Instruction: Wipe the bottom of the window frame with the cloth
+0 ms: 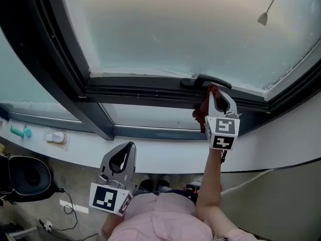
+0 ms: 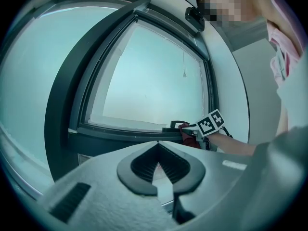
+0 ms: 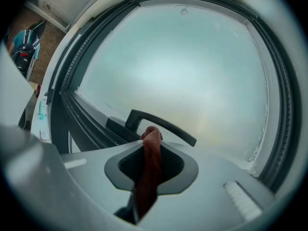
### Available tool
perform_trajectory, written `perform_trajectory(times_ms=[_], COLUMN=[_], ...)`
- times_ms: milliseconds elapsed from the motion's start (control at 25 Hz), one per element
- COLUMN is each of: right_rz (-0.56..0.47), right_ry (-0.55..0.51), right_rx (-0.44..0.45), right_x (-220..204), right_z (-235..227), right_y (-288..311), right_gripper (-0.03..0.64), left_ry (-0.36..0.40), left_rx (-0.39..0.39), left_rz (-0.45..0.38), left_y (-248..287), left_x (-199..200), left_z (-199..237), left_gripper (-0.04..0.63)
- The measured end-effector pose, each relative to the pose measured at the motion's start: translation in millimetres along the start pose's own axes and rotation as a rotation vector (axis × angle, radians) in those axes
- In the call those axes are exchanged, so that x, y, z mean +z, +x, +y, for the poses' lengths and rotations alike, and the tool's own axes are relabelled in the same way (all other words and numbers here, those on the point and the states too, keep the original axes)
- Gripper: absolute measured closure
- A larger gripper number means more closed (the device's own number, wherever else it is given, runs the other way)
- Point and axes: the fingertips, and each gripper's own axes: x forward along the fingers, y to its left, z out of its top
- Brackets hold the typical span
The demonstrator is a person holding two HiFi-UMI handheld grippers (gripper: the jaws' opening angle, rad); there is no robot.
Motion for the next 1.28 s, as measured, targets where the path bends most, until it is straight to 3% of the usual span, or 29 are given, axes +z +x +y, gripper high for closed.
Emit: perform_trajectory(times_ms=[480,680,1040,1280], right_rz=[0.079,0.093,0.079,0.106], right_ry=[0.006,0.093,0.158,0.161], right_rx=[0.036,0.093,0.139,0.097], right_x=[-4,-7,-9,-19], right_z=[-18,-19,-21,-47], right_y=[14,17,17,18], right_gripper=[0.568,0.571,0.569,0.568], left_ry=[0.002,0.005,0.018,0.016], left_rx=[-0.037,-0.054,-0.053,-0.045], left_rz=[-0.016,-0.016,-0.02,-0.014], left_y=[34,44,52,55], left_x=[6,7,10,7], left_z=[-11,-19,-28,-32], left_gripper=[0.598,0.598,0.597,0.598])
